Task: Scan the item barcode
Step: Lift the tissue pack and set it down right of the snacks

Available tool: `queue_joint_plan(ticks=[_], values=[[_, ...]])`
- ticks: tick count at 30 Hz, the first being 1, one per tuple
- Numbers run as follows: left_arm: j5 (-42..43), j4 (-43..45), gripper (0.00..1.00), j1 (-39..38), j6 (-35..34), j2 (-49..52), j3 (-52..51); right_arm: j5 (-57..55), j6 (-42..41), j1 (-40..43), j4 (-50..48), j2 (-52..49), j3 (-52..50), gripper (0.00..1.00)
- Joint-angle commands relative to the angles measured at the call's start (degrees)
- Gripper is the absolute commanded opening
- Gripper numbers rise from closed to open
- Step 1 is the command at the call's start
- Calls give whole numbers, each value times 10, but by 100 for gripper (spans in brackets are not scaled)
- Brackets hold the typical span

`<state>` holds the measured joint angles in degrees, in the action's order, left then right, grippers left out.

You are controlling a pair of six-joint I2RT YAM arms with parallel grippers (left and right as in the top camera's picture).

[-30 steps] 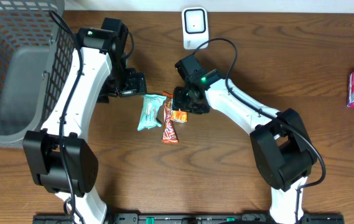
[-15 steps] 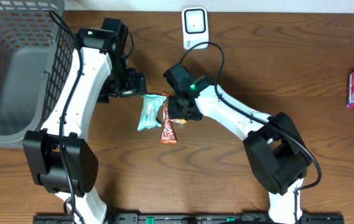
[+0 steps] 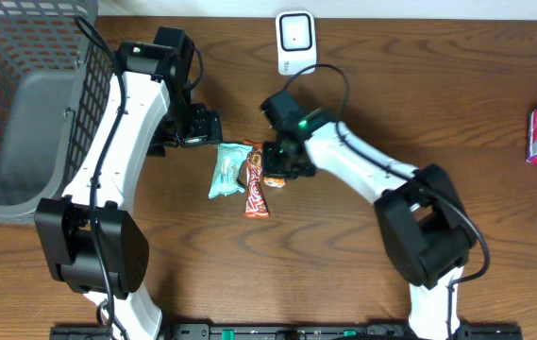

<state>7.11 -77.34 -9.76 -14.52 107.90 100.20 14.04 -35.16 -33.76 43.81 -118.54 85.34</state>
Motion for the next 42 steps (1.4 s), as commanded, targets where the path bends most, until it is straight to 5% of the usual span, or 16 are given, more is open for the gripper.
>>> queue_joint_plan(ticks=[1, 7, 17, 27, 37, 42], values=[[-5, -2, 98, 2, 6, -4, -1, 123, 59, 46, 15, 35, 0, 1], [-5, -2, 98, 2, 6, -4, -1, 303, 202, 138, 70, 40, -1, 1], [-5, -2, 98, 2, 6, -4, -1, 429, 371, 240, 124, 40, -57, 1], [-6, -2, 98, 2, 6, -4, -1, 497, 376, 293, 21, 40, -205, 1], [-5, -2, 98, 2, 6, -4, -1, 473, 376, 309, 67, 58, -212, 1], [-5, -2, 98, 2, 5, -4, -1, 369, 350, 309, 111, 105, -193, 1]])
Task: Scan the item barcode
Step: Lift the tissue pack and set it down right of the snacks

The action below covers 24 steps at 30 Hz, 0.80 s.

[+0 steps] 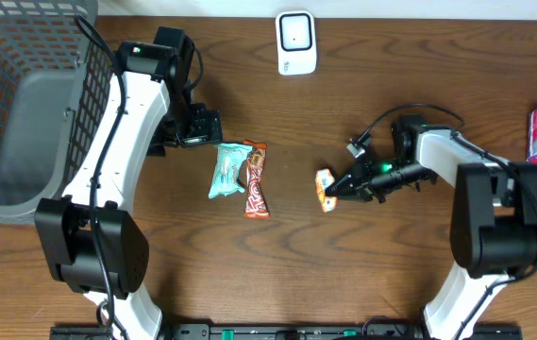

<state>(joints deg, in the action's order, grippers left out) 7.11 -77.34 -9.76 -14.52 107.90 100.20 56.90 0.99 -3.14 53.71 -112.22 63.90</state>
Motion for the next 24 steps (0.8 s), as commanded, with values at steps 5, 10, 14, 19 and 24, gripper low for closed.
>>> queue_joint_plan(ticks=[5, 10, 14, 19, 24], values=[[-5, -2, 98, 2, 5, -4, -1, -239, -94, 3, 40, 110, 39, 1], [-5, -2, 98, 2, 6, -4, -1, -420, -200, -4, 49, 159, 39, 4], [-5, -2, 98, 2, 5, -4, -1, -508, -252, -19, 59, 157, 35, 4], [-5, -2, 98, 2, 6, -4, -1, -536, -274, -48, 43, 153, 21, 7], [-5, -2, 98, 2, 6, -4, -1, -536, -274, -82, 24, 153, 15, 36]])
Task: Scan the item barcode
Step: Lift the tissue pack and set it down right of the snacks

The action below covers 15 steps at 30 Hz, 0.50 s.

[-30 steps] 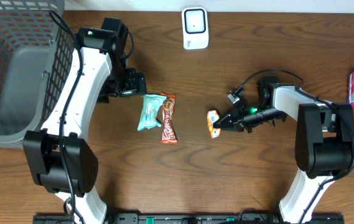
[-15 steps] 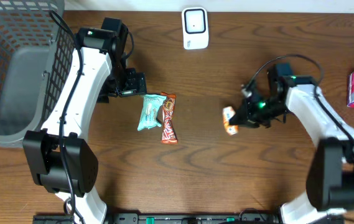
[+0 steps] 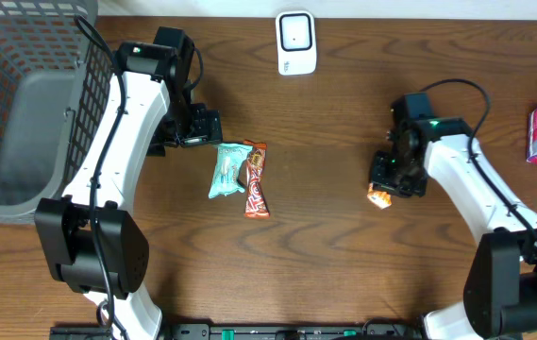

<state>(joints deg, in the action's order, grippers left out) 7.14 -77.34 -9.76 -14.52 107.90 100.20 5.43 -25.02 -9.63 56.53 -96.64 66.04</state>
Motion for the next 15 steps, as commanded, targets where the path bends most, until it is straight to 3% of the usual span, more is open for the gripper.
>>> queue_joint_plan(ticks=[1, 4, 8, 15], values=[[-6, -2, 98, 2, 5, -4, -1, -21, -14, -24, -5, -2, -6, 40], [-6, -2, 98, 2, 6, -4, -1, -21, -20, -39, -7, -2, -6, 43], [-6, -2, 98, 2, 5, -4, -1, -21, -19, -35, -10, -2, -3, 62], [-6, -2, 98, 2, 6, -4, -1, 59, -3, 68, 14, -2, 23, 57]])
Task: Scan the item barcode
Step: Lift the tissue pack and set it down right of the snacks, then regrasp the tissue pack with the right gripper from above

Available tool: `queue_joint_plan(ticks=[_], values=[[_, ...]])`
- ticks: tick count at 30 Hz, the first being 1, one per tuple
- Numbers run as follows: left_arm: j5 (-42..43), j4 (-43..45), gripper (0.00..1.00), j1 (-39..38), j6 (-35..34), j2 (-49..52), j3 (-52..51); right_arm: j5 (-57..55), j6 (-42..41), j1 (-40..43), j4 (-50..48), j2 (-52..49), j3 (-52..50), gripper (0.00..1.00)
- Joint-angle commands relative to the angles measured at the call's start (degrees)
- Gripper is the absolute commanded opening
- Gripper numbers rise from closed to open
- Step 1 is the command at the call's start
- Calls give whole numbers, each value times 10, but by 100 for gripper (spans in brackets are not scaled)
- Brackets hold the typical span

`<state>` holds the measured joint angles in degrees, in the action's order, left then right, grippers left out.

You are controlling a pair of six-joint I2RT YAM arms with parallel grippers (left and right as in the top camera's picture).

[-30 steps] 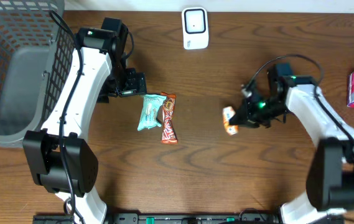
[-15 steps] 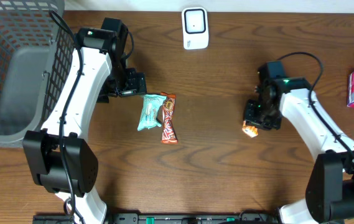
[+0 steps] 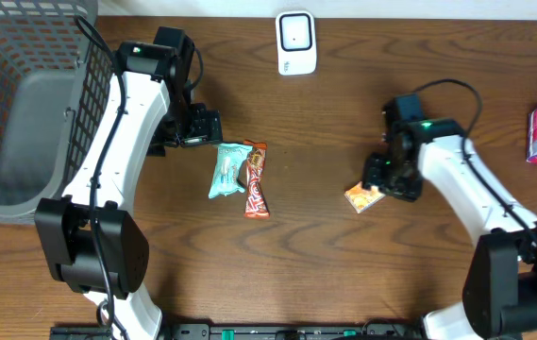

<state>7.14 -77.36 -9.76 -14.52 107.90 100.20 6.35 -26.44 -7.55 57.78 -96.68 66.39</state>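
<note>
A small orange snack packet (image 3: 361, 197) hangs right of the table's middle, with my right gripper (image 3: 377, 187) shut on its right end. The white barcode scanner (image 3: 295, 42) stands at the back edge, well above and to the left of the packet. A teal packet (image 3: 226, 170) and a red-brown bar (image 3: 255, 179) lie side by side left of centre. My left gripper (image 3: 208, 129) hovers just above the teal packet's top end; its fingers are hidden under the wrist.
A dark wire basket (image 3: 23, 94) with a grey liner fills the left end of the table. A pink packet lies at the far right edge. The cable of the right arm loops above its wrist.
My right gripper has shifted a little to the left and turned, so the orange packet now sticks out to its lower left. The left arm and the two lying snacks have not moved.
My right gripper was first at the snacks left of centre, on the orange packet beside the red-brown bar. Then it held that packet at mid-table, then farther right. Now it holds it slightly back toward the left. The left arm stayed put throughout.
</note>
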Motion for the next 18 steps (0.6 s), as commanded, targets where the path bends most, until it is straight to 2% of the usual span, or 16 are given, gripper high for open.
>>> queue_joint_plan(ticks=[1, 4, 8, 12, 18], values=[[-6, -2, 98, 2, 6, -4, -1, 87, 32, 70, 1, -2, 19, 57], [-6, -2, 98, 2, 6, -4, -1, 182, 104, 127, 16, -2, 19, 59], [-6, -2, 98, 2, 5, -4, -1, 175, 144, 168, 55, -2, 15, 65], [-6, -2, 98, 2, 5, -4, -1, 140, 145, 173, 63, -2, -4, 72], [-6, -2, 98, 2, 6, -4, -1, 139, 102, 173, 9, -2, -54, 72]])
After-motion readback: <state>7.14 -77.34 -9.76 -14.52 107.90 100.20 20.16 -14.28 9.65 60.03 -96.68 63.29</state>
